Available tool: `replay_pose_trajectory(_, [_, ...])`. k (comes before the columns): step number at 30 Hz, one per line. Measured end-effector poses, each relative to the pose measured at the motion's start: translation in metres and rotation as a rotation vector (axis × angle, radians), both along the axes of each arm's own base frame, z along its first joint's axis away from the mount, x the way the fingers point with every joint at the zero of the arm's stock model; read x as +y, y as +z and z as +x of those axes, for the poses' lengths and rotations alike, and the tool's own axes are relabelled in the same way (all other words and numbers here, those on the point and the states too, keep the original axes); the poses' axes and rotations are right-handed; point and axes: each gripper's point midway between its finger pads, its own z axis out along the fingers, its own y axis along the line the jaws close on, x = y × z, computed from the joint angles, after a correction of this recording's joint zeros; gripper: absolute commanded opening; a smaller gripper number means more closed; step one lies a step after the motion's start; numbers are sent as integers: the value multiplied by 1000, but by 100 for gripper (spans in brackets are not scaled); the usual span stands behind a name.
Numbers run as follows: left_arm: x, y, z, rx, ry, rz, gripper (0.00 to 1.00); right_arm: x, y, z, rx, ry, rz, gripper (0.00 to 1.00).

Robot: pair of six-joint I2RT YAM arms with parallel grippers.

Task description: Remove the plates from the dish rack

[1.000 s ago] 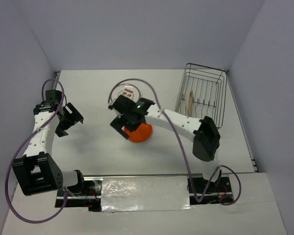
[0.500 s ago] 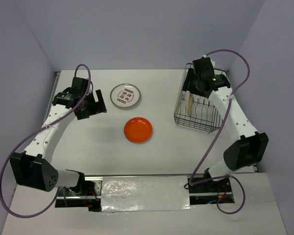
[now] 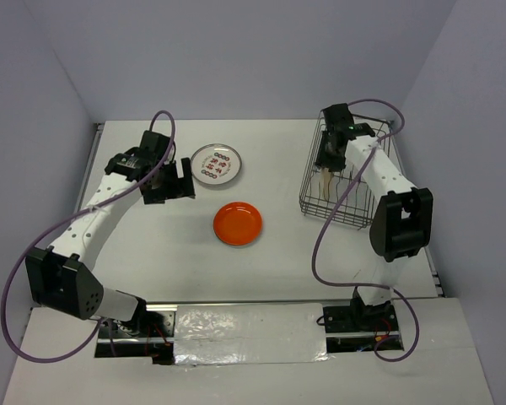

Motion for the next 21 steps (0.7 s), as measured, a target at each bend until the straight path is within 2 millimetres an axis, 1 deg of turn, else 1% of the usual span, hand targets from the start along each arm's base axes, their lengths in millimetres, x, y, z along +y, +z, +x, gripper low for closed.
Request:
replay_pose_trajectory(2, [0, -1, 0, 3, -1, 3, 100, 0, -6, 2, 12, 10, -6, 28])
replay_pose_trajectory(3, [1, -1, -1, 6, -1, 4, 100, 0, -8, 3, 14, 13, -3, 19])
replay_pose_trajectory(5, [1, -2, -3, 14, -1, 8, 100, 1, -7, 4, 9, 24, -3, 15])
replay_pose_trajectory(7, [2, -3, -5, 22, -1, 13, 100, 4, -4, 7, -10, 37, 10, 6])
replay_pose_trajectory(9, [3, -4, -6, 28, -2, 15, 100, 6, 0, 8, -22, 50, 17, 3])
replay_pose_trajectory(13, [3, -7, -6, 40, -1, 21, 99, 6, 15, 5, -54, 70, 18, 3])
replay_pose_trajectory(15, [4, -7, -6, 42, 3, 26, 100, 5, 30, 1, -81, 80, 20, 4])
replay_pose_trajectory(17, [7, -9, -6, 45, 12, 37, 99, 7, 54, -5, -120, 102, 33, 4])
replay_pose_trajectory(19, [11, -10, -6, 50, 30, 56, 100, 14, 89, -9, -185, 153, 59, 5])
replay_pose_trajectory(21, [16, -12, -7, 58, 64, 79, 100, 26, 122, -15, -262, 230, 85, 7])
